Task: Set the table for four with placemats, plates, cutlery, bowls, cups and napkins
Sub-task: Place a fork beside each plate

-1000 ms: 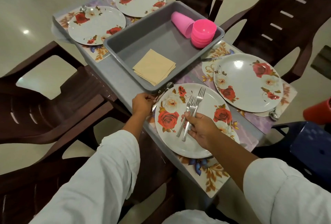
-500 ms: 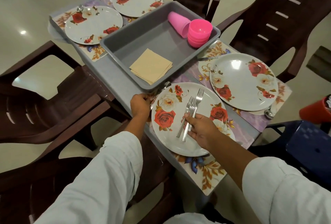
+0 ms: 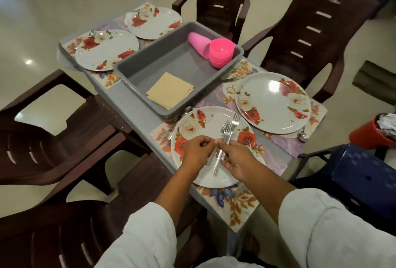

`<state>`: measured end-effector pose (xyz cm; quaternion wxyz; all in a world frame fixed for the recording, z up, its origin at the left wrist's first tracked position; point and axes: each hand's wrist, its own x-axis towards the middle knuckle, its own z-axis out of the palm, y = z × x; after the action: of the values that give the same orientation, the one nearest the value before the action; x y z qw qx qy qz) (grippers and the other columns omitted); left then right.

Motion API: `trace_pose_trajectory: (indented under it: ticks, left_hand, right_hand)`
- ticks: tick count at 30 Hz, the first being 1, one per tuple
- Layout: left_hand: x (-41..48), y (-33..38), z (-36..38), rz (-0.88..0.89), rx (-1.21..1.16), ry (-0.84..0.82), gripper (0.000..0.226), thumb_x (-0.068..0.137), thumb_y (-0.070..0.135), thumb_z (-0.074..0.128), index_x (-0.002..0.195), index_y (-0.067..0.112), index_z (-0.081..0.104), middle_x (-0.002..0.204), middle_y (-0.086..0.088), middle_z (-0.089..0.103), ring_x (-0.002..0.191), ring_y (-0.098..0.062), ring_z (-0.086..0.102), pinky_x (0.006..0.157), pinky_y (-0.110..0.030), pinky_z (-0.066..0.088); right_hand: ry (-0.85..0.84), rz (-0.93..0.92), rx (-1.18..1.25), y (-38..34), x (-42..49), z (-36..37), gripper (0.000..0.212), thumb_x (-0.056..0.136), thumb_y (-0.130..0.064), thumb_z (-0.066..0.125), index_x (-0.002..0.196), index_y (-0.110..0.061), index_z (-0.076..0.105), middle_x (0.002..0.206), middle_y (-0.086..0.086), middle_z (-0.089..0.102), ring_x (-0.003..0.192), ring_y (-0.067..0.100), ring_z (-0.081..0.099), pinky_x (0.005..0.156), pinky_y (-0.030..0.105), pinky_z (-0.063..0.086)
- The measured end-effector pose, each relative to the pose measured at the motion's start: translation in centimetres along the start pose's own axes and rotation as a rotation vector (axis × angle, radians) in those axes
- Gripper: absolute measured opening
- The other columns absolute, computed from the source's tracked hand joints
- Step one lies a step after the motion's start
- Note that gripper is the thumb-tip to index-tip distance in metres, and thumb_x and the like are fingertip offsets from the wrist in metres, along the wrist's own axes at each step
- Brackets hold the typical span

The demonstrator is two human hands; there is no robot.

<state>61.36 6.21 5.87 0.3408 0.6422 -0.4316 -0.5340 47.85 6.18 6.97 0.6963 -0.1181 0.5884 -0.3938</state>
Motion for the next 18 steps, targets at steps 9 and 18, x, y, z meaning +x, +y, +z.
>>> trace_pose_trajectory:
  ticks: [9, 18]
  left_hand:
    - [-2.1, 0.7, 1.8, -0.054, 0.04, -0.119, 0.026, 0.08, 0.015, 0.085, 0.1, 0.01, 0.07, 0.083, -0.017, 0.074, 0.066, -0.015, 0.067, 0.06, -0.025, 0.052]
    - [-4.1, 1.7, 3.4, -0.121, -0.099, -0.084, 0.016, 0.087, 0.006, 0.077, 0.101, -0.001, 0.073, 0.077, -0.017, 0.072, 0.061, -0.016, 0.061, 0.059, -0.026, 0.049]
  right_hand:
    - [-0.027, -0.016, 0.051, -0.2, -1.3, -2.9, 0.007, 0.095, -0.013, 0.07, 0.096, -0.007, 0.07, 0.077, 0.005, 0.074, 0.065, 0.012, 0.071, 0.078, 0.033, 0.062]
    - [-0.084, -0.02, 0.07, -0.7, -2.2, -5.4, 0.019, 0.095, -0.016, 0.069, 0.108, -0.002, 0.071, 0.097, 0.014, 0.075, 0.087, 0.019, 0.072, 0.074, 0.031, 0.062]
